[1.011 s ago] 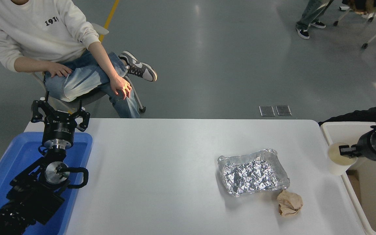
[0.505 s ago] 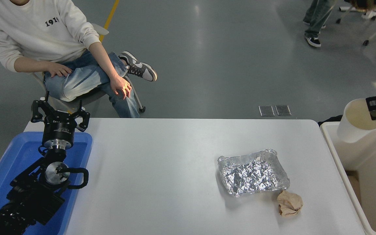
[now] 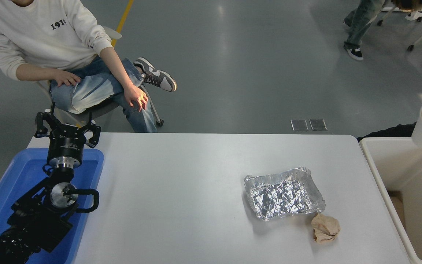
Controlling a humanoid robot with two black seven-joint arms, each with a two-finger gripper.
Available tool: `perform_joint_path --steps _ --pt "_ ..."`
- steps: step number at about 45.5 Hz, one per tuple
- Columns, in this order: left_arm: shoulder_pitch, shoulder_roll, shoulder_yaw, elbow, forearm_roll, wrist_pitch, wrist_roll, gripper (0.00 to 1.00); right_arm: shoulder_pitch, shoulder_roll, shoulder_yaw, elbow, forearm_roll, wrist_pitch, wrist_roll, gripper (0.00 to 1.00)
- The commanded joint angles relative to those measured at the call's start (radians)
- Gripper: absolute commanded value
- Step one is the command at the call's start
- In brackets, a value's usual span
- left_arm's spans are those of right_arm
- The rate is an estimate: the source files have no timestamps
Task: Pick up paper cup place in dustbin
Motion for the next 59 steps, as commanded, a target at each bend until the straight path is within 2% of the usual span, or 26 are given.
perform_joint_path --steps 1,5,12,19,24,29,36,50,51,52,53,54,59 --pt "0.000 0.000 0.000 -0.001 0.000 0.001 0.000 0.99 -0.423 -0.147 0.073 -0.297 -0.045 -0.274 0.015 0.00" --pt "0.000 0.000 0.000 -0.001 0.000 0.001 0.000 0.99 -0.677 -0.172 0.229 -0.386 0.018 -0.378 0.015 0.00" --pt "0.000 0.000 0.000 -0.001 0.000 0.001 -0.001 0.99 -1.102 -0.151 0.611 -0.515 0.165 -0.428 0.009 0.00" --pt "0.000 0.000 0.000 -0.001 0.000 0.001 0.000 0.99 -1.399 -0.048 0.953 -0.655 0.228 -0.458 0.005 0.00" --pt "0.000 0.000 0.000 0.001 0.000 0.001 -0.001 0.99 -1.554 0.082 1.107 -0.816 0.236 -0.518 0.006 0.00" --pt "0.000 0.000 0.000 0.001 0.000 0.001 -0.001 0.99 -1.638 0.181 1.182 -0.913 0.269 -0.552 0.008 0.00" --pt "0.000 0.000 0.000 0.001 -0.002 0.001 -0.001 0.99 -1.690 0.247 1.185 -0.934 0.338 -0.567 0.006 0.00" --pt "-0.001 0.000 0.000 -0.001 -0.002 0.001 -0.001 0.99 -1.683 0.283 1.185 -0.943 0.343 -0.576 0.011 0.00" --pt "-0.001 0.000 0.000 0.001 0.000 0.001 -0.001 0.99 -1.678 0.282 1.185 -0.936 0.343 -0.573 0.012 0.13" --pt "-0.001 0.000 0.000 0.001 0.000 0.001 -0.001 0.99 -1.671 0.282 1.185 -0.931 0.343 -0.566 0.012 0.38" --pt "-0.001 0.000 0.000 0.001 0.000 0.001 -0.001 0.99 -1.660 0.280 1.185 -0.930 0.343 -0.566 0.014 0.81" --pt "0.000 0.000 0.000 -0.001 0.000 0.001 -0.001 0.99 -1.646 0.280 1.185 -0.926 0.343 -0.563 0.014 1.00" --pt "-0.001 0.000 0.000 -0.001 0.000 0.001 -0.001 0.99 -1.600 0.248 1.130 -0.887 0.335 -0.558 0.017 1.00"
